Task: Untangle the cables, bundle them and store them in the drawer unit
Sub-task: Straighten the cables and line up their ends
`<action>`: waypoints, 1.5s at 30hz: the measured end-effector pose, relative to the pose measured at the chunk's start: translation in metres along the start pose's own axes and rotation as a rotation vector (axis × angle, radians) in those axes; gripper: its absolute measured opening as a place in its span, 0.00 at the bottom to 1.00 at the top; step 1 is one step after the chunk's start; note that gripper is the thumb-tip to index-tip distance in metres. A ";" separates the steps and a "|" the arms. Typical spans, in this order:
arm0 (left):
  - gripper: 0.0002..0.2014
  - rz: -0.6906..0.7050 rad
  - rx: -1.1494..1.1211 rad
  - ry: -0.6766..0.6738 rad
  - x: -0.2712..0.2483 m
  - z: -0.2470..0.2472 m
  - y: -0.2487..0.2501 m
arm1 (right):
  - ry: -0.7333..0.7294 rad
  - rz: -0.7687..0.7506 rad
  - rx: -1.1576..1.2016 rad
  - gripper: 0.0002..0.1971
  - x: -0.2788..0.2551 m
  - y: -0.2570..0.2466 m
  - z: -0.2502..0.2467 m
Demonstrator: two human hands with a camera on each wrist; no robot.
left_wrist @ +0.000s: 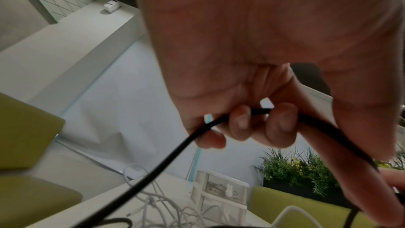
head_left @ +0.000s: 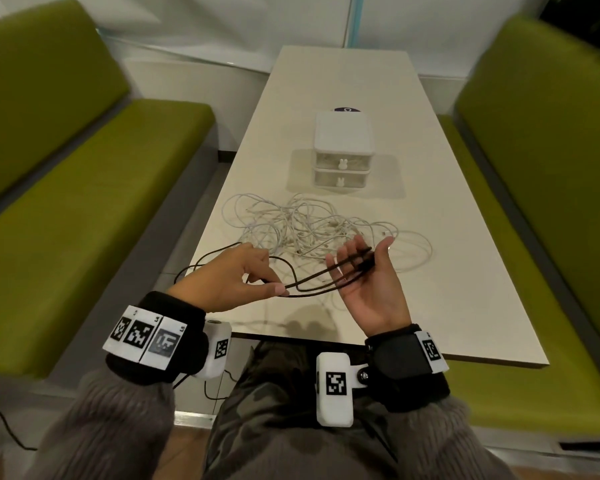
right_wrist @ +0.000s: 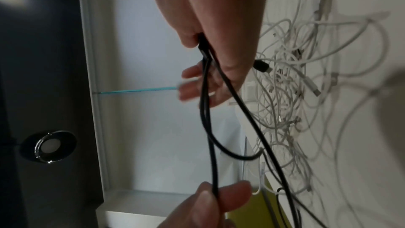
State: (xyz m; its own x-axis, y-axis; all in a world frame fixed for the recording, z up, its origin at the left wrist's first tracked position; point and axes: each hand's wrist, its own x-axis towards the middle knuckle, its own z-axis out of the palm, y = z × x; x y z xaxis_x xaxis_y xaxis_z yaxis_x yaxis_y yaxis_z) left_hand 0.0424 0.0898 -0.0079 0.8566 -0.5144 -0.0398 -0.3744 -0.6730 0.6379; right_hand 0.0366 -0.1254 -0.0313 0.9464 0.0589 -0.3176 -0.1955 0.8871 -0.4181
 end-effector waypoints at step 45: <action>0.13 -0.017 -0.029 0.012 0.034 0.069 0.040 | -0.013 -0.393 -0.333 0.24 -0.022 -0.023 0.014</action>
State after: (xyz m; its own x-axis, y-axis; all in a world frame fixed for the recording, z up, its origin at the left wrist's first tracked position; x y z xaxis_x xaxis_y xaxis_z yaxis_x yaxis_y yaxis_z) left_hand 0.0325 0.0085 -0.0368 0.8667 -0.4970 -0.0418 -0.3497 -0.6654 0.6595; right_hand 0.0236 -0.1404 -0.0027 0.9677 -0.2416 -0.0723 0.1060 0.6496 -0.7528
